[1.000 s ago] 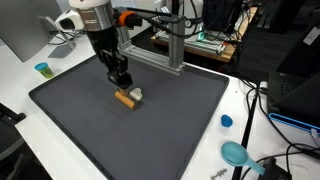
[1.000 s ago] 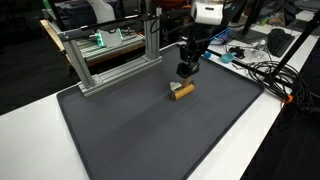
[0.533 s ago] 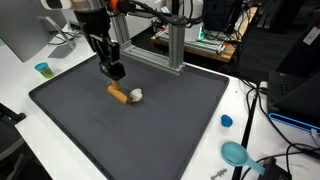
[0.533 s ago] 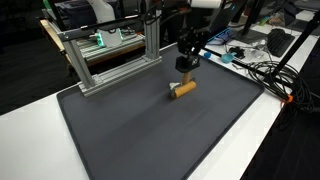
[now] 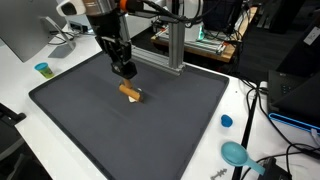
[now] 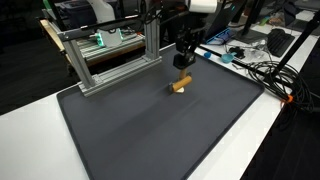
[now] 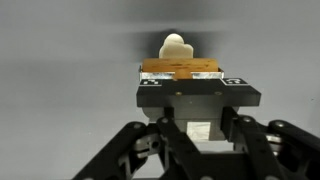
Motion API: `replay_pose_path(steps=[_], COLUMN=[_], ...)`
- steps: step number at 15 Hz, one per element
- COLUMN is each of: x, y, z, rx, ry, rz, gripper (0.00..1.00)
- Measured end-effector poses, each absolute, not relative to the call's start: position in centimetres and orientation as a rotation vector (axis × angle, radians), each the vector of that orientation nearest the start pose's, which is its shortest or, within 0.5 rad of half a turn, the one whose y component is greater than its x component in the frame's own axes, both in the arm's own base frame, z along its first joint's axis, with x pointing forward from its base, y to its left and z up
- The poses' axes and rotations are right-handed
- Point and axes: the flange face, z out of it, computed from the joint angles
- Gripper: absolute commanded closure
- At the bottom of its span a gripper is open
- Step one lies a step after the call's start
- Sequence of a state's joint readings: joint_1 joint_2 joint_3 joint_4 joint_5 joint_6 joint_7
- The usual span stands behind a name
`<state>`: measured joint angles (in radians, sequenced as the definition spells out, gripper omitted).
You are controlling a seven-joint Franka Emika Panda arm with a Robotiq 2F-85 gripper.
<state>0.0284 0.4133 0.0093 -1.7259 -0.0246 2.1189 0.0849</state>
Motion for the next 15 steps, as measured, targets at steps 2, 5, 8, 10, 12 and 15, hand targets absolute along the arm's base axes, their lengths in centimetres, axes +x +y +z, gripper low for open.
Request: replay_pose_path(steps=[2, 5, 8, 10, 12, 15], x=[65.8, 66.1, 65.8, 65.5, 65.1, 64.8], y=[2.2, 2.2, 2.2, 2.2, 2.2, 2.2], z=[32.7, 32.7, 32.7, 32.2, 30.5, 30.0], rx=[-3.16, -3.161, -3.161, -3.158, -3.153, -3.146], ry=[0.059, 0.062, 0.058, 0.058, 0.06, 0.06], rz=[0.062, 0.101, 0.198, 0.27, 0.35, 0.435], gripper=[0.78, 0.78, 0.78, 0.78, 0.78, 0.78])
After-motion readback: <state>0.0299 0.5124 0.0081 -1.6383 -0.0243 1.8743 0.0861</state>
